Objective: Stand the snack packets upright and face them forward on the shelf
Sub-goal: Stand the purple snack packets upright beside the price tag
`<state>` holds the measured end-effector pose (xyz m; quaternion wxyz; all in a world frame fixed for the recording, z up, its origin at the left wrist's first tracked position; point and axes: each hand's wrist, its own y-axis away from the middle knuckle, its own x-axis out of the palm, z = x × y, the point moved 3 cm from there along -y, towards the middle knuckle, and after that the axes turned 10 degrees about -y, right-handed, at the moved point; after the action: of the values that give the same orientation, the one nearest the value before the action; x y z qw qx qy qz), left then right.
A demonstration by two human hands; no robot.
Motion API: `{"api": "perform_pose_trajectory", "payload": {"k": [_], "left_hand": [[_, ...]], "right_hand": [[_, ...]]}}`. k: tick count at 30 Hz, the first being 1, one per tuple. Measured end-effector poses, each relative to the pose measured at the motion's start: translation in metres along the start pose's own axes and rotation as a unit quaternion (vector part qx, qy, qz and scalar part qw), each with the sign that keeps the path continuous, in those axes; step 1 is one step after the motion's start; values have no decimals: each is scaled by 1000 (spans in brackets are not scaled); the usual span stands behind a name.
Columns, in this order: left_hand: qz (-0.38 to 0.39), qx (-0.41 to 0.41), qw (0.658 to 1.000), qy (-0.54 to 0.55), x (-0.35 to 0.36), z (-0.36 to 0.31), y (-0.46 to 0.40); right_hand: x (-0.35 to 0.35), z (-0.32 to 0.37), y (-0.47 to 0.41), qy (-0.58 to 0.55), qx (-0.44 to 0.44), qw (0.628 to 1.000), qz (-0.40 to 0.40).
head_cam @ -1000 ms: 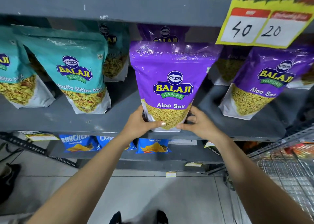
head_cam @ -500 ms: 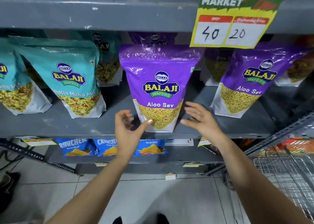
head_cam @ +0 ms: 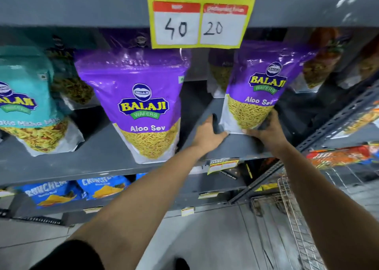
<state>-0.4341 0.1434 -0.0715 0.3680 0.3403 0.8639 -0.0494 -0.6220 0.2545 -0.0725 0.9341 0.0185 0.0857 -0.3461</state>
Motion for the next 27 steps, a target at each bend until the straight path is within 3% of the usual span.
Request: {"api": "perform_pose_trajectory", "payload": {"k": [8, 19, 27], "left_hand": [[-7, 13, 995, 96, 34, -1, 9], [19, 14, 992, 122, 43, 4, 39], [46, 2, 993, 106, 36, 6, 50]], "right_hand": [[-16, -9, 5, 2, 22, 998, 60], [-33, -19, 32, 20, 26, 996, 78], [-28, -22, 39, -31, 38, 996, 79]]}}
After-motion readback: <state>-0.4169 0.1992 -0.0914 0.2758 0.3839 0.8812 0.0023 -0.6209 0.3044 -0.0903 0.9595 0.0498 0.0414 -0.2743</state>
